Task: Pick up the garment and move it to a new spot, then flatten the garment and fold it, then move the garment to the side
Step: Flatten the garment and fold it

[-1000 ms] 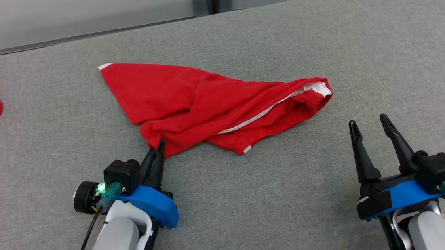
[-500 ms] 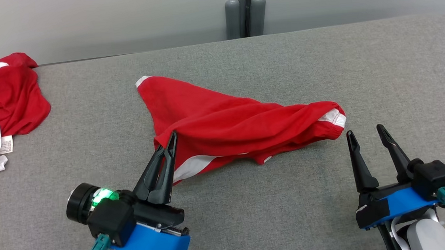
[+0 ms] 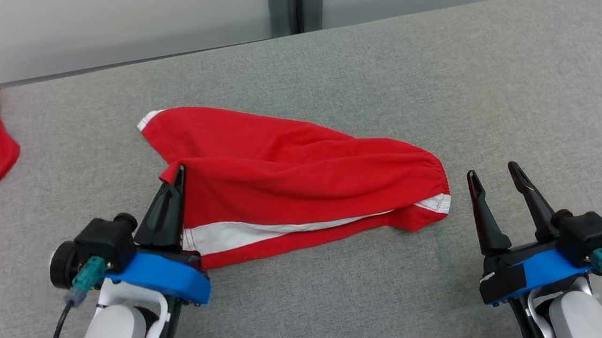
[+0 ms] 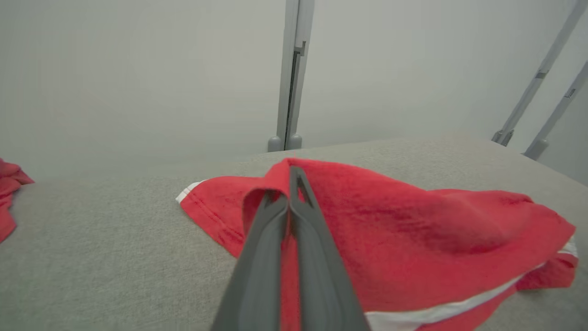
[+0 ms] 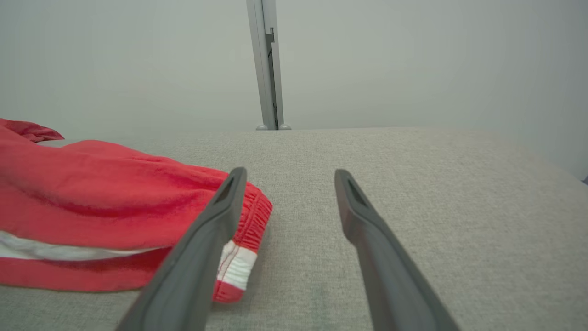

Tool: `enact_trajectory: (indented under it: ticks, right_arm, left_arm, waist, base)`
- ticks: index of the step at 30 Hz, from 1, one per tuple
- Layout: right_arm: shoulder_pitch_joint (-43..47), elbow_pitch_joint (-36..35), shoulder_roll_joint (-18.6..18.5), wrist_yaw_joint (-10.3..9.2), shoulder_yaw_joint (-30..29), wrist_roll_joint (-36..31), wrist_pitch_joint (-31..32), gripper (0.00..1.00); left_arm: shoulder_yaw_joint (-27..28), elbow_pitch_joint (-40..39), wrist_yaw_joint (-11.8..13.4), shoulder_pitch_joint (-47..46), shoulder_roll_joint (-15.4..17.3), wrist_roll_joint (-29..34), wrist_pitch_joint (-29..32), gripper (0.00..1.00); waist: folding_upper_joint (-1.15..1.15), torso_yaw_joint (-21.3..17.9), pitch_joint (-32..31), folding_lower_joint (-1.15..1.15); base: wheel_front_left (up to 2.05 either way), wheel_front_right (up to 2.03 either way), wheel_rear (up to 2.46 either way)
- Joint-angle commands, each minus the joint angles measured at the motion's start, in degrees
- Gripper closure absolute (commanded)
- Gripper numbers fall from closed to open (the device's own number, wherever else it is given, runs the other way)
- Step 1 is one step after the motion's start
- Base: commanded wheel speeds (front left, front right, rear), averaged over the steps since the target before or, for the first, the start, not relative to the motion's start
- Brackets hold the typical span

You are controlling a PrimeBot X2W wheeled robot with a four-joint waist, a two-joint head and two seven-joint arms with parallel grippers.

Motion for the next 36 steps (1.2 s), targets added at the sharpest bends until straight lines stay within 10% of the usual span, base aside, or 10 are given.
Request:
enact_trajectory:
  ticks: [1, 10, 11, 12, 13, 14, 36]
  right_arm:
    - [-0.5, -0.18, -0.21, 0.01, 0.08, 0.1, -0.04, 0.0]
    - [-1.5, -0.9, -0.21, 0.01, 0.46, -0.06, -0.04, 0.0]
    - [-1.46, -0.9, -0.21, 0.01, 0.32, -0.19, -0.04, 0.0]
    - [-1.37, -0.89, -0.21, 0.01, 0.16, -0.3, -0.04, 0.0]
    - [-1.22, -0.86, -0.21, 0.01, -0.03, -0.48, -0.04, 0.0]
    - [-1.03, -0.78, -0.21, 0.01, -0.14, -0.76, -0.04, 0.0]
    - [2.91, 0.11, -0.21, 0.01, 1.06, -1.67, -0.03, 0.0]
  left_arm:
    - [0.02, 0.6, -0.3, -0.96, -0.22, -0.41, 0.09, 1.0]
    - [1.73, 20.91, -0.16, -10.96, -0.17, -1.12, -1.53, 1.0]
    - [1.71, 22.23, -0.3, -11.54, -0.44, -1.27, -2.3, 0.91]
    - [1.76, 23.32, -0.35, -11.93, -0.66, -1.41, -3.21, 0.59]
    - [1.77, 24.14, -0.38, -12.29, -0.89, -1.48, -4.14, 0.05]
    - [1.78, 24.95, -0.34, -12.57, -1.09, -1.49, -5.09, 0.0]
    - [4.64, 11.44, 1.34, 6.02, -5.85, 1.67, -8.72, 0.0]
  waist:
    - [0.0, -0.05, 0.18, 0.01]
    - [0.0, -1.88, 2.84, 0.01]
    - [0.0, -1.83, 2.87, 0.01]
    - [0.0, -1.73, 2.84, 0.01]
    - [0.0, -1.53, 2.75, 0.01]
    - [0.0, -1.28, 2.57, 0.01]
    - [0.0, 5.25, -8.26, 0.01]
  base:
    - [0.0, 0.0, 0.0]
    - [0.0, 0.0, 0.0]
    - [0.0, 0.0, 0.0]
    - [0.0, 0.0, 0.0]
    - [0.0, 0.0, 0.0]
    - [0.0, 0.0, 0.0]
    - [0.0, 0.0, 0.0]
